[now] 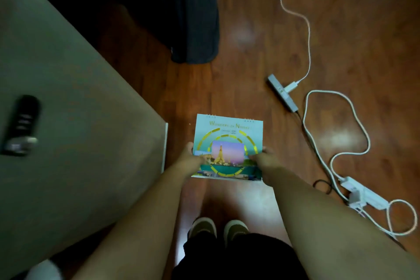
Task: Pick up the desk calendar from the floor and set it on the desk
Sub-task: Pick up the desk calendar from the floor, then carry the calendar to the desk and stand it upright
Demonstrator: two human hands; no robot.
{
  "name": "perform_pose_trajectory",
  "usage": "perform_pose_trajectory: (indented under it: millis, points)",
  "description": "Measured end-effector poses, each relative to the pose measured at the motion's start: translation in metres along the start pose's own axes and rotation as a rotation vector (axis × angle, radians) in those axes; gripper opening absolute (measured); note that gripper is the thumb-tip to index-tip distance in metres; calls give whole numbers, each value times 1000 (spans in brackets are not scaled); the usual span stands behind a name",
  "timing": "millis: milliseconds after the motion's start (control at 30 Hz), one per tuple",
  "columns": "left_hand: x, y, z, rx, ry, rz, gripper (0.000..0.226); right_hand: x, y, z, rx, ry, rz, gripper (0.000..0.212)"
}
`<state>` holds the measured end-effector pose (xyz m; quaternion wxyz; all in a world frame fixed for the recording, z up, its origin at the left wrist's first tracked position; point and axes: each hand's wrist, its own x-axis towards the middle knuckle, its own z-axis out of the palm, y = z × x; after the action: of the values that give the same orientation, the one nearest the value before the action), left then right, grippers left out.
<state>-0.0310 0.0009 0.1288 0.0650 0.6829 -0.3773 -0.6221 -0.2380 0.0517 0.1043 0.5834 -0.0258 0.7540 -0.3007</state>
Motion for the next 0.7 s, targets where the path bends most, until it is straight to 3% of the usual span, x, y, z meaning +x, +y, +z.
perform_pose_trajectory:
  millis: [133, 233, 333, 567, 700]
  points:
    - [-120, 69, -19, -156, 217, 138, 37, -119, -62, 1, 83, 21, -162, 34]
    - [-207, 111, -44, -247, 297, 154, 25, -206, -109, 2, 56, -5, -205, 36]
    - [-281, 136, -78, -233, 361, 197, 27, -284, -151, 1, 17, -67, -280, 34]
    - [-391, 149, -155, -225, 455, 395, 35, -403, -197, 34, -197, -253, -524, 13]
    - [-453, 128, -195, -422, 588, 421, 37, -444, -201, 96, -469, -423, -635, 25]
